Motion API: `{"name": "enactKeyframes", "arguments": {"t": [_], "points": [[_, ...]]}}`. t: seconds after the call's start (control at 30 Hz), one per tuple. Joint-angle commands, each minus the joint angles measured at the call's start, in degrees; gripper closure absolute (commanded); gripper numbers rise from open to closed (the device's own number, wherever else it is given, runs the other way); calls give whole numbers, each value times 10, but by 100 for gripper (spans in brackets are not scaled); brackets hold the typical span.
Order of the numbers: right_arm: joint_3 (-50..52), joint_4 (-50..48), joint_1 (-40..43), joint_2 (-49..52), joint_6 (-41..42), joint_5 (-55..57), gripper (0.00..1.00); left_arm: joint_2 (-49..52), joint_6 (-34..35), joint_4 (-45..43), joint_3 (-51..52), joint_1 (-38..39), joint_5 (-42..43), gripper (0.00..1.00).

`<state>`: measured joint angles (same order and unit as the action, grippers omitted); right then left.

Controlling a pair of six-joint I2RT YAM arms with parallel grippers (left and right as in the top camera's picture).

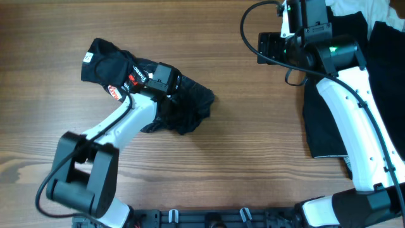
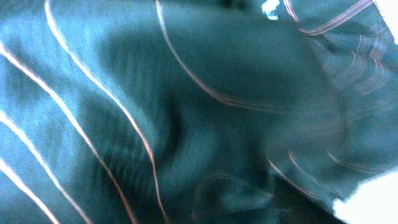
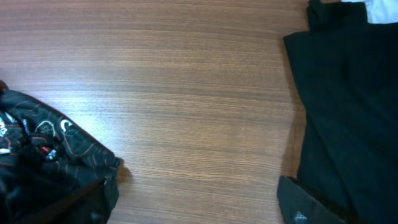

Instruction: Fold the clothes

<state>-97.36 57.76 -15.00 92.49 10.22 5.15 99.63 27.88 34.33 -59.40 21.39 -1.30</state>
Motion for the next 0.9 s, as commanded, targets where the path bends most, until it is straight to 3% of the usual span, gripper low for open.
{"name": "enactKeyframes", "arguments": {"t": [0.0, 0.1, 0.13, 0.23, 0.4, 0.53, 0.73, 0.87], "points": [[0, 0, 1, 9, -7, -14, 20, 7, -4, 3, -3, -32, -64, 96], [0, -1, 1, 17, -19, -94, 44, -63, -4, 114, -76, -156, -71, 96], [0, -2, 1, 30, -45, -150, 45, -96, -4, 148, -107, -199, -71, 96], [0, -5, -16, 99, -119, -310, 46, -209, -4, 177, -151, -330, -34, 96], [0, -118, -129, 244, -115, -337, 33, -268, -5, 197, -151, -457, 5, 96], [0, -227, -223, 316, -110, -334, 24, -267, -5, 204, -151, -467, 19, 96], [0, -396, -273, 397, 38, -298, 26, -267, -5, 218, -151, -467, 19, 96], [0, -432, -273, 422, 55, -270, 28, -267, -5, 219, -151, -467, 19, 96]]}}
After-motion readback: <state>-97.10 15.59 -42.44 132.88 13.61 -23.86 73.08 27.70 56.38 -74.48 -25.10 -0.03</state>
